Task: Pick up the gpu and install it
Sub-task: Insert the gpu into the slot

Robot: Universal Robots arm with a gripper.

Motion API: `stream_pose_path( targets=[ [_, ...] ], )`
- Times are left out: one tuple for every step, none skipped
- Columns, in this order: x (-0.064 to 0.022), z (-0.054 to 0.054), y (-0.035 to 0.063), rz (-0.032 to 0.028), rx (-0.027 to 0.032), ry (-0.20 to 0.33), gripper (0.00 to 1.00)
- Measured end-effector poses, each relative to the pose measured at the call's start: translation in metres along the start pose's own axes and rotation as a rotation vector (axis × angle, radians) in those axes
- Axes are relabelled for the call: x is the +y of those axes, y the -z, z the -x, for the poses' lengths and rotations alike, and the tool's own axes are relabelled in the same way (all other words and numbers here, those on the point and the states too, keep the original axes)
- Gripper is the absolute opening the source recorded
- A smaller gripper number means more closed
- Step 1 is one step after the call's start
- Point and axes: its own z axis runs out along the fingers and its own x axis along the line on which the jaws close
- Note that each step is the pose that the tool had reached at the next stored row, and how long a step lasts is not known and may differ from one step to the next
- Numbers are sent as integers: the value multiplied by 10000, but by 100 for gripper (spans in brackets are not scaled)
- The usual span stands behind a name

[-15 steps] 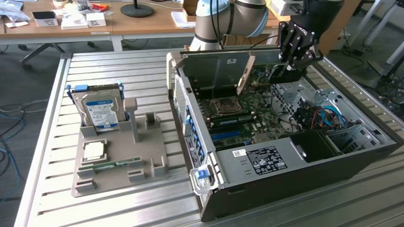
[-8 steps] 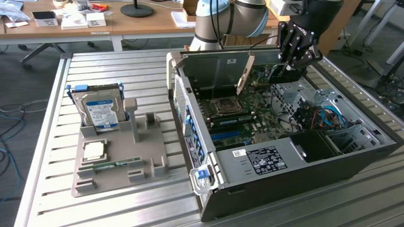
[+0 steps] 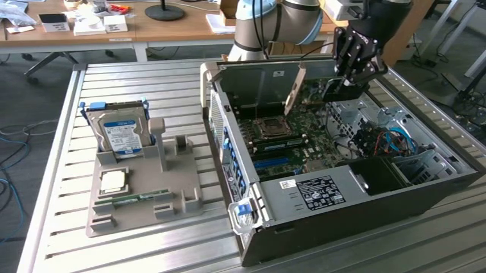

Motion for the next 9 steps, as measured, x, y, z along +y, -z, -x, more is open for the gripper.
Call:
stream_pose_path(
  targets=[
    [3, -4, -7, -2, 0, -1, 27],
    [5, -7, -10, -2, 1, -1, 27],
    [5, -6, -9, -2, 3, 0, 27],
    [5, -7, -10, -2, 2, 0, 27],
    [5, -6, -9, -2, 3, 0, 27],
    [5, -6, -10, -2, 2, 0, 27],
    [5, -6, -10, -2, 1, 0, 27],
    [5, -7, -13, -2, -1, 0, 27],
    [5, -7, -20, -3, -4, 1, 27]
  ],
)
